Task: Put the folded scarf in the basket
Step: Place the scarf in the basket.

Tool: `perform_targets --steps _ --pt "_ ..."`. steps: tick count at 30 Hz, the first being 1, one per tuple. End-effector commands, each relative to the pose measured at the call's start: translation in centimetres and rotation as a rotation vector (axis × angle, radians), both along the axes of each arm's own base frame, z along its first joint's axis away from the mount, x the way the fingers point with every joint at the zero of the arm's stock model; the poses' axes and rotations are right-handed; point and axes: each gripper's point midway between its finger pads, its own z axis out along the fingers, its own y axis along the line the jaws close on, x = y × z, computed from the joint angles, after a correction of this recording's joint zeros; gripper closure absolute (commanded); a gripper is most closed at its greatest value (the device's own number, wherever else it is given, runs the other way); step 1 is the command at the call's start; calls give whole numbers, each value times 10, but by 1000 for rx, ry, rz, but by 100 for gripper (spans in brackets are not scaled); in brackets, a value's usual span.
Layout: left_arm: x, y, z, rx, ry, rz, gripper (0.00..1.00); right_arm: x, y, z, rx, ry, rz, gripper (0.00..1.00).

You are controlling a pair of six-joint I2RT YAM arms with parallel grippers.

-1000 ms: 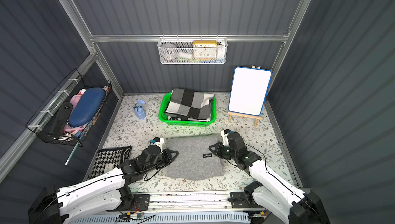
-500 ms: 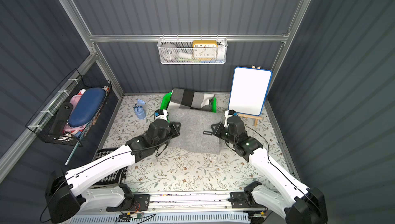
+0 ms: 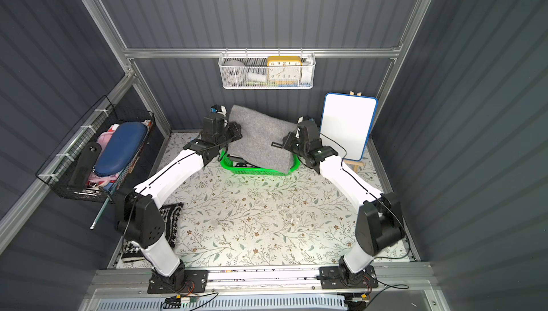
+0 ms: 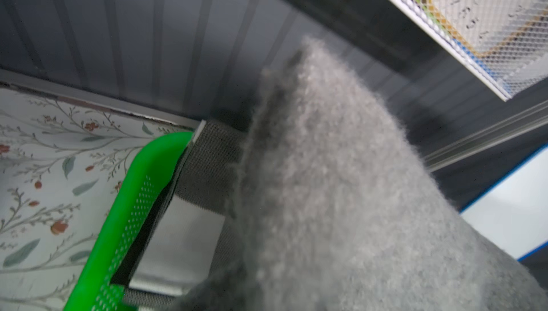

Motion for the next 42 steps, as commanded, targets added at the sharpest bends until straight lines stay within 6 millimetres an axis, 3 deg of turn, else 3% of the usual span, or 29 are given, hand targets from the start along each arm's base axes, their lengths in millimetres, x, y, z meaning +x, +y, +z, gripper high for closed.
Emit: perform_targets --steps 1,7,13,21,27,29,30,34,37,40,42 --pt "26 9 -1 25 -8 -15 100 23 -3 -10 -60 19 25 100" --pt "50 18 -41 14 78 -17 100 60 -9 -44 -94 96 5 100" --pt "61 12 -76 34 130 -47 100 77 -11 -82 -145 166 14 100" --pt "80 7 -116 48 191 -54 99 104 -35 -128 -290 218 -65 100" --pt "85 5 -125 44 202 -64 81 114 -43 -138 -315 222 -86 100" --pt "84 2 -121 32 199 -78 67 115 -39 -137 -301 213 -71 93" --pt "83 -1 -116 25 192 -93 53 115 -36 -135 -287 207 -57 84" --pt "73 -12 -79 4 117 -188 17 112 -22 -116 -223 178 1 59" --pt "59 -22 -37 -16 32 -263 11 103 -20 -93 -199 151 14 48" --pt "32 -33 3 -78 -18 -332 1 90 -22 -62 -174 99 6 40" --pt "9 -42 25 -110 -48 -370 1 79 -24 -42 -156 63 -4 33"
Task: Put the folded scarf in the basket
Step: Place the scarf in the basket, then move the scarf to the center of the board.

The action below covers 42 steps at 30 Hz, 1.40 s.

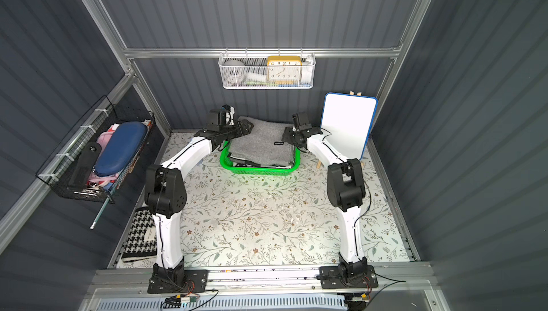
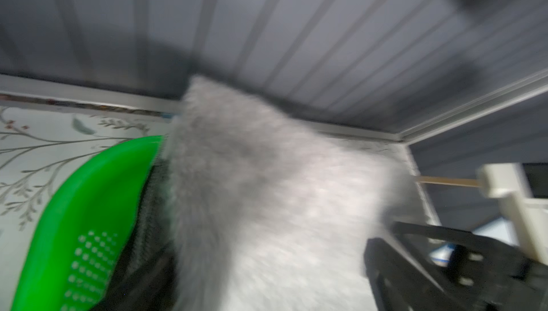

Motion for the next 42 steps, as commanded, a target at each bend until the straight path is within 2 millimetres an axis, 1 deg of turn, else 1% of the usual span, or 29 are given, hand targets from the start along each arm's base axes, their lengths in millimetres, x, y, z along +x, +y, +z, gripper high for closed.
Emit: perform_targets --steps 1,4,6,7,9,11,12,13,14,15,16,19,22,24,26,29,31,33,34,36,37,40,42 --pt "-45 -22 85 -105 -141 -115 1 -16 -1 61 50 -121 3 30" --pt "-74 -25 103 -131 -141 -124 1 -38 -4 83 67 -137 9 25" --pt "-96 -28 108 -144 -132 -134 1 -56 -3 89 78 -125 23 25" --pt "-108 -30 108 -146 -127 -142 1 -65 -3 94 90 -126 31 25" --pt "-130 -32 104 -133 -107 -141 1 -86 -2 93 123 -105 40 24" --pt "-148 -27 94 -116 -71 -119 1 -106 2 90 163 -93 52 24" --pt "-158 -22 90 -115 -51 -105 1 -118 3 85 176 -88 56 24" --pt "-168 -15 82 -114 -27 -91 1 -130 2 82 186 -87 57 24" --pt "-178 -8 68 -103 5 -77 1 -140 2 79 192 -87 56 24" --pt "-188 0 61 -98 21 -61 1 -150 -1 76 196 -93 50 24" --pt "-198 8 54 -93 33 -41 1 -162 -5 69 192 -90 41 24" --pt "-225 29 34 -91 74 10 1 -191 -22 55 181 -92 0 24" --pt "-248 50 5 -81 147 80 1 -215 -38 51 180 -129 -38 24" --pt "-262 68 -22 -61 223 158 1 -228 -48 40 182 -144 -65 24" --pt "-274 87 -50 -32 318 263 1 -237 -56 26 183 -145 -97 23" --pt "-288 108 -78 1 401 371 1 -246 -60 2 163 -144 -88 23" --pt "-292 119 -87 21 420 427 1 -250 -61 -15 138 -118 -77 23" --pt "-293 138 -99 59 447 512 1 -254 -58 -31 128 -73 -56 23" --pt "-291 148 -103 70 461 551 1 -256 -55 -35 128 -57 -35 23" --pt "-289 166 -109 87 495 610 1 -258 -51 -45 133 -20 -14 23" --pt "-288 171 -109 93 501 632 1 -258 -49 -50 141 -10 -13 23" --pt "-287 193 -111 134 497 741 1 -256 -44 -59 168 -15 0 24" --pt "-284 209 -113 156 500 804 1 -256 -50 -69 156 4 -42 24"
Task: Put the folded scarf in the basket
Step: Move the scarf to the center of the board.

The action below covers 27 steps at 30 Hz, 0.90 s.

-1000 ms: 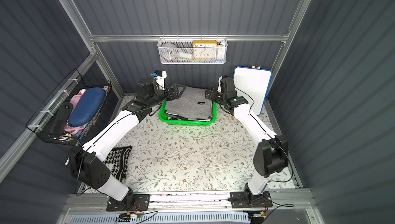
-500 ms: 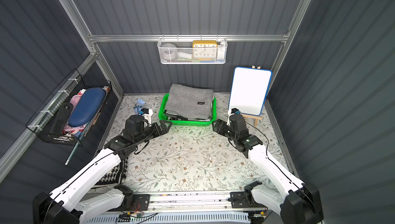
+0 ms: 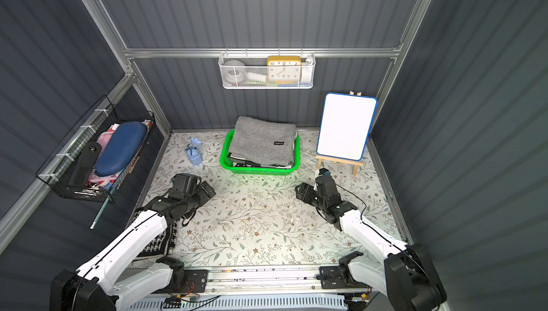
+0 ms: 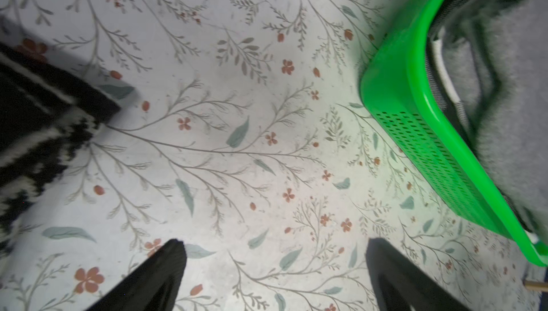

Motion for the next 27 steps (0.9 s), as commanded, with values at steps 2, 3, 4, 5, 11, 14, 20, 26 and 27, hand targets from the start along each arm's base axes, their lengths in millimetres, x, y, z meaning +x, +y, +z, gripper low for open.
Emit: perform_targets --steps 2,3,4,5,11,14,20,26,27 --pt "2 35 1 81 44 142 1 1 6 -9 58 -12 0 24" --pt "4 37 0 83 54 157 1 1 10 -8 74 -17 18 24" --pt "4 41 1 90 59 174 1 0 11 -9 77 -14 25 24" --pt "4 46 0 105 67 199 1 1 10 -11 70 -12 21 24" --pt "4 90 -17 164 145 330 1 2 4 -18 32 -2 0 24" --pt "-2 109 -29 173 184 394 1 3 5 -26 28 19 2 24" --pt "10 121 -31 140 159 411 1 3 12 -36 51 61 22 24" --pt "-4 129 -67 130 279 488 1 4 18 -42 63 96 44 24" --pt "-4 129 -72 119 286 489 2 4 19 -42 64 98 46 24"
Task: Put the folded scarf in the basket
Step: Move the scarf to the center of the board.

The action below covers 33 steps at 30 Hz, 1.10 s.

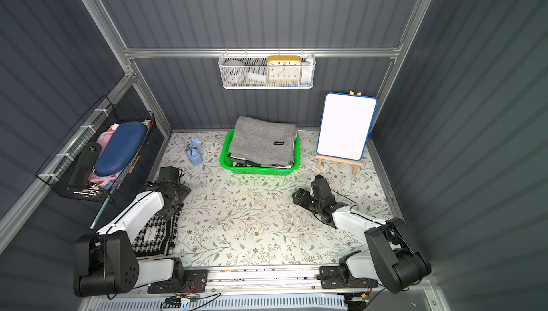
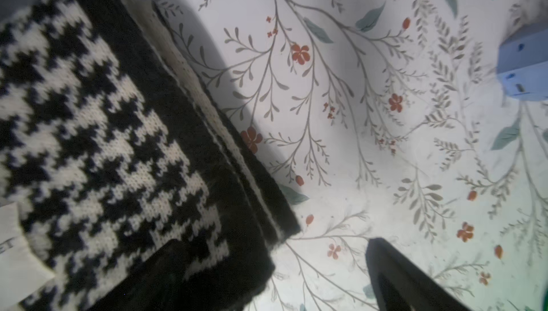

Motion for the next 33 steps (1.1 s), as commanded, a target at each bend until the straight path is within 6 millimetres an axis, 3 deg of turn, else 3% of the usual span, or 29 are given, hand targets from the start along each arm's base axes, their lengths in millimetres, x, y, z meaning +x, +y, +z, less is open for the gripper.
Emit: perform_targets --steps 1,7,9,12,17,24,29,33 --pt "-10 2 -22 -35 47 40 4 7 7 9 29 -18 13 24" --pt "-8 -3 -36 -69 53 31 26 8 6 9 24 -18 9 24" --pt "-5 -5 -37 -77 44 12 46 8 6 8 23 -15 8 24" --pt "0 -9 -35 -90 20 -18 69 8 8 7 27 -11 16 24" --pt "8 -16 -28 -111 -16 -76 93 9 9 6 24 -5 23 24" --pt "26 -46 -2 -196 -163 -260 100 9 7 11 18 -25 24 24" --pt "31 -106 24 -230 -258 -430 100 9 6 16 13 -56 30 23" --pt "22 -154 20 -326 -242 -512 100 9 3 19 2 -71 17 23"
